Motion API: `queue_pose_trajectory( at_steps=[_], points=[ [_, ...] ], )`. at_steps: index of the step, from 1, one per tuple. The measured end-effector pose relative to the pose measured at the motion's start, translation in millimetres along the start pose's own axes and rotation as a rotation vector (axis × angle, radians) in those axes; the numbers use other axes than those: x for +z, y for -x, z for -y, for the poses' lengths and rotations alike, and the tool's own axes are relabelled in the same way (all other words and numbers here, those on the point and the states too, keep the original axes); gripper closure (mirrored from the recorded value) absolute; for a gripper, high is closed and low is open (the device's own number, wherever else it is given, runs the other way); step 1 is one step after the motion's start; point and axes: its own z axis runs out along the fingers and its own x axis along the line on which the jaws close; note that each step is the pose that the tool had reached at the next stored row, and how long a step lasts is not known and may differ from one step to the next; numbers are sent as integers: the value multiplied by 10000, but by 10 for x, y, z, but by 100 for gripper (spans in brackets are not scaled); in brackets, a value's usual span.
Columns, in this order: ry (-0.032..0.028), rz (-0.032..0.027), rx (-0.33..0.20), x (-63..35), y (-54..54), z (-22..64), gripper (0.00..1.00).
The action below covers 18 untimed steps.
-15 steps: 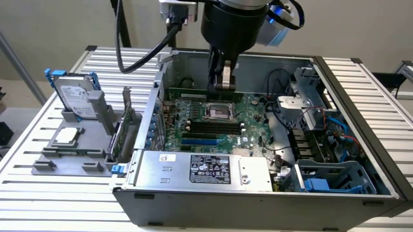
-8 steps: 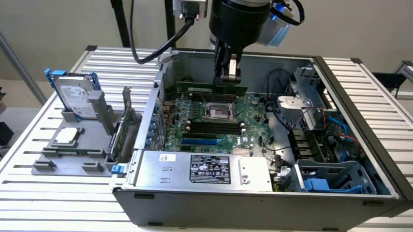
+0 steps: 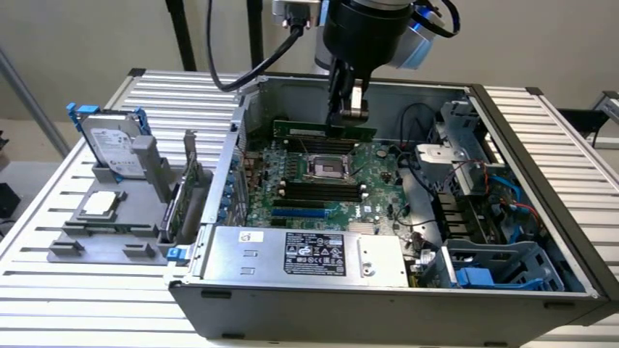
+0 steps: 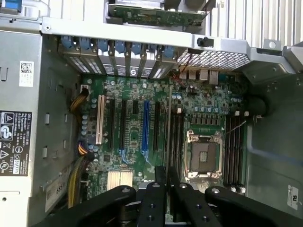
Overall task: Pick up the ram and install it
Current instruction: 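Pick up the ram and move it above insertion slot, then insert the ram into the slot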
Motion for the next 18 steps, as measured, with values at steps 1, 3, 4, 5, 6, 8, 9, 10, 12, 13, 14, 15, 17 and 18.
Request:
queue_pose_trajectory(
  at_steps=[1, 3, 4, 5, 6, 8, 9, 10, 12, 13, 14, 15, 17, 18],
  points=[
    [-5, 1, 23, 3, 5, 12, 86],
    [-18, 4, 76, 7, 13, 32, 86],
    [-28, 8, 105, 9, 17, 39, 86],
    [-43, 10, 136, 11, 22, 42, 86],
    [-65, 11, 161, 13, 27, 45, 86],
    [-139, 14, 198, 19, 40, 47, 86],
    [-165, 16, 213, 22, 42, 48, 86],
    [-165, 17, 217, 22, 42, 48, 86],
    [-163, 17, 219, 22, 42, 48, 86],
    [-162, 16, 220, 22, 42, 48, 86],
    [-161, 15, 220, 21, 42, 48, 86],
    [-162, 16, 220, 22, 42, 48, 86],
    [-162, 16, 220, 22, 42, 48, 86],
    [-162, 15, 220, 22, 42, 48, 86]
  ],
)
